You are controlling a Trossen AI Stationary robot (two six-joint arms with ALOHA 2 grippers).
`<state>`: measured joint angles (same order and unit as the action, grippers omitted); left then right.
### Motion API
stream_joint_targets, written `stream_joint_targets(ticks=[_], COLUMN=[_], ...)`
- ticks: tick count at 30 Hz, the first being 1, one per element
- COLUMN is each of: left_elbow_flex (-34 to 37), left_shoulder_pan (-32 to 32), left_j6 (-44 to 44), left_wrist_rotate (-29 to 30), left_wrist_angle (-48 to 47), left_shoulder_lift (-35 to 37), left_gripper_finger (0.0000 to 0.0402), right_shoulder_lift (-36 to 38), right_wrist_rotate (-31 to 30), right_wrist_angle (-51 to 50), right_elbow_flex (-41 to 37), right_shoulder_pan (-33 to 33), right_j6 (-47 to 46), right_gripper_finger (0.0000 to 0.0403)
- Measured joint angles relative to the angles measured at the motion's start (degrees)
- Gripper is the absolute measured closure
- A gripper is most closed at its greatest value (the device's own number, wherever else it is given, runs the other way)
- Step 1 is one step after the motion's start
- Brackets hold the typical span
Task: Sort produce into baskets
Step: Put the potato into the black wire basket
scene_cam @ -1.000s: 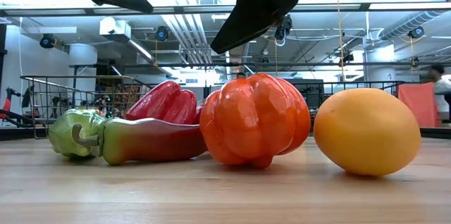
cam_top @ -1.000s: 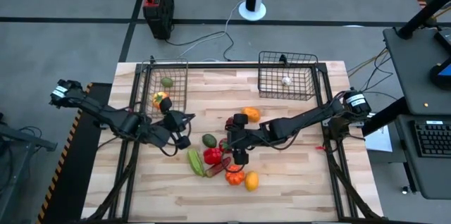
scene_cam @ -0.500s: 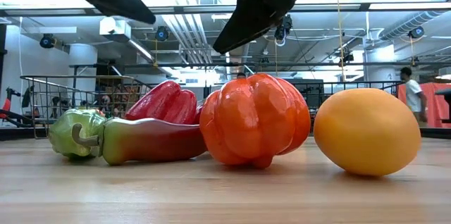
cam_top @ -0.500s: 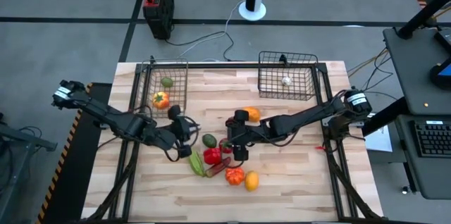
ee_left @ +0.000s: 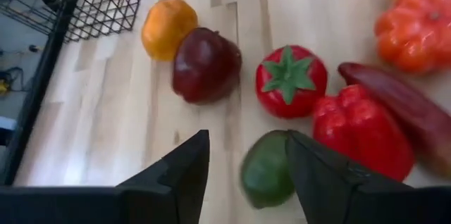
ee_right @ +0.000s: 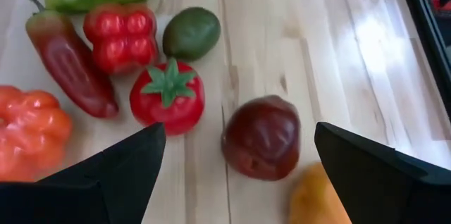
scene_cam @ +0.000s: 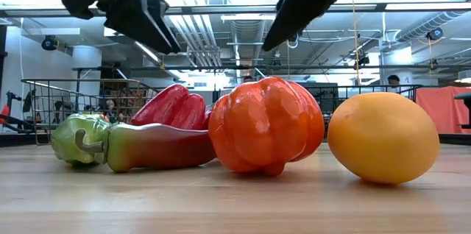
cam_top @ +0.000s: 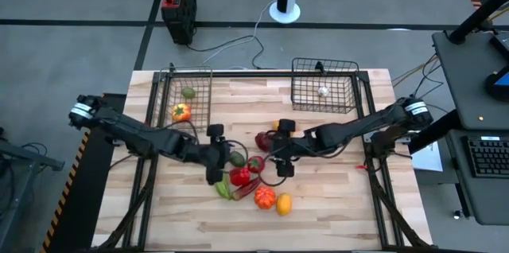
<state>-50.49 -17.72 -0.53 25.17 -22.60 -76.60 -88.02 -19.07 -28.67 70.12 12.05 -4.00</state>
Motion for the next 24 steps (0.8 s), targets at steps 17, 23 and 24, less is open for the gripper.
stream_joint_targets(ticks=[17,23,24], left_elbow_flex=[-1.87,-1.89,-1.89], left_shoulder_pan=[10.2,10.66,10.72], left_j6=[11.47,12.87,13.17], left_wrist_rotate=[-9.29,-9.28,-9.27], left_wrist_angle=[-3.85,-1.41,-0.72], left_shoulder_lift=[-0.2,-0.2,-0.2], left_gripper_finger=[0.0228,0.0228,0.0228], right_shoulder_lift=[6.94,6.79,6.78], right_wrist_rotate=[-6.61,-6.6,-6.56], right_wrist_angle=[5.65,13.97,15.74], right_elbow_flex=[-12.07,-17.61,-18.21], right_shoulder_pan=[-2.07,-2.68,-2.98], right_j6=[-8.09,-7.5,-7.33], right_gripper_finger=[0.0046,0.0046,0.0046])
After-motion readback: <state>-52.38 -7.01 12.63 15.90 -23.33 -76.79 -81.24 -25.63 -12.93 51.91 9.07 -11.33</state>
